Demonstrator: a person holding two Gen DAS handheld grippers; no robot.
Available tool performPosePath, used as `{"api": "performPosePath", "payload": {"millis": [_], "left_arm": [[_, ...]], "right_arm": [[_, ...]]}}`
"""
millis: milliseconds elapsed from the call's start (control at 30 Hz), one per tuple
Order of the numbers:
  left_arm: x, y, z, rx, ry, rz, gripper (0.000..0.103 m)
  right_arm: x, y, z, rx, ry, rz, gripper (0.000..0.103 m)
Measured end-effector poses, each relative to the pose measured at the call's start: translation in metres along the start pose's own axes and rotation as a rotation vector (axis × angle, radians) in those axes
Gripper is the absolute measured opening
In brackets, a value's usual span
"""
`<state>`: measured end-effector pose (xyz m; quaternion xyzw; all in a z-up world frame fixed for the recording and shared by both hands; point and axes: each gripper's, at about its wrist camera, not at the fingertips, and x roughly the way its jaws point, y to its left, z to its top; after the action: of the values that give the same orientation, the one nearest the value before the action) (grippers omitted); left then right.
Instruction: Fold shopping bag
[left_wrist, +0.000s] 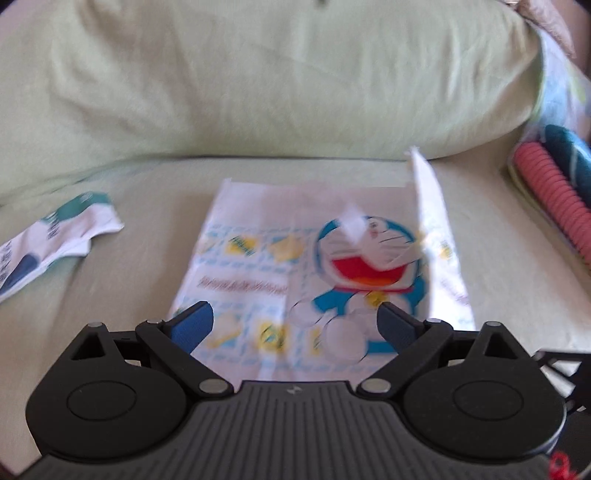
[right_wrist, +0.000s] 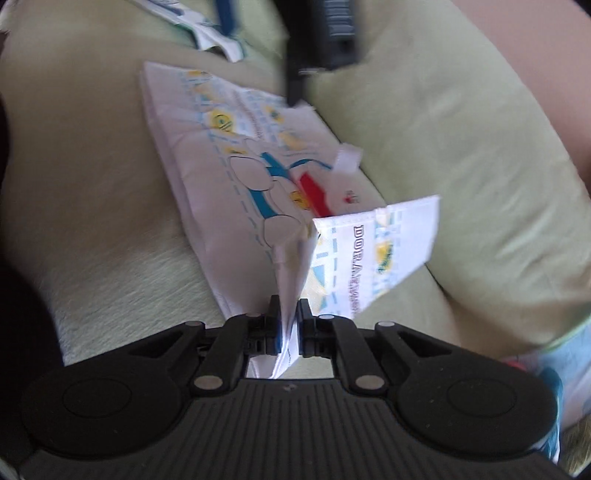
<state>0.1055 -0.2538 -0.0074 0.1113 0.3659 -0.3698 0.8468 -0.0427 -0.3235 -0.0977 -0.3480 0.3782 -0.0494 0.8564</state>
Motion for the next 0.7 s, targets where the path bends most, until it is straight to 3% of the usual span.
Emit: {"api": "performPosePath", "payload": {"millis": [67, 100, 133, 200, 233, 300, 367, 500, 633, 700], "left_arm": [[0.016, -0.013, 0.004, 0.021, 0.037, -0.054, 0.091], [0.026, -0.019, 0.004, 0.029, 0.064, -0.074, 0.079], [0.035, -0.025, 0.004, 0.037, 0.093, -0.093, 0.075], [0.058, -0.037, -0.002, 0.053, 0.157, -0.101, 0.06], [0.066, -0.041, -0.006, 0.061, 0.182, -0.093, 0.057], [0.075, -0.048, -0.013, 0.082, 0.202, -0.078, 0.055], [0.072, -0.055, -0.02, 0.115, 0.178, -0.062, 0.055], [0.063, -0.046, -0.019, 0.07, 0.181, -0.08, 0.055], [0.051, -0.029, -0.02, 0.028, 0.174, -0.042, 0.055], [0.046, -0.022, -0.02, 0.011, 0.175, -0.028, 0.055]], "right_arm": [[0.0, -0.006, -0.002, -0.013, -0.01, 0.028, 0.008], [-0.001, -0.008, -0.004, -0.027, -0.017, 0.042, 0.013], [-0.002, -0.01, -0.006, -0.041, -0.025, 0.049, 0.014], [-0.006, -0.015, -0.011, -0.041, -0.038, 0.052, 0.025], [-0.005, -0.022, -0.015, 0.017, -0.046, 0.062, 0.028], [-0.004, -0.035, -0.024, 0.132, -0.063, 0.083, 0.054], [-0.003, -0.048, -0.032, 0.247, -0.079, 0.103, 0.062], [-0.001, -0.075, -0.048, 0.478, -0.112, 0.144, 0.063], [0.001, -0.102, -0.065, 0.708, -0.144, 0.184, 0.057], [0.002, -0.115, -0.073, 0.824, -0.16, 0.204, 0.024]]}}
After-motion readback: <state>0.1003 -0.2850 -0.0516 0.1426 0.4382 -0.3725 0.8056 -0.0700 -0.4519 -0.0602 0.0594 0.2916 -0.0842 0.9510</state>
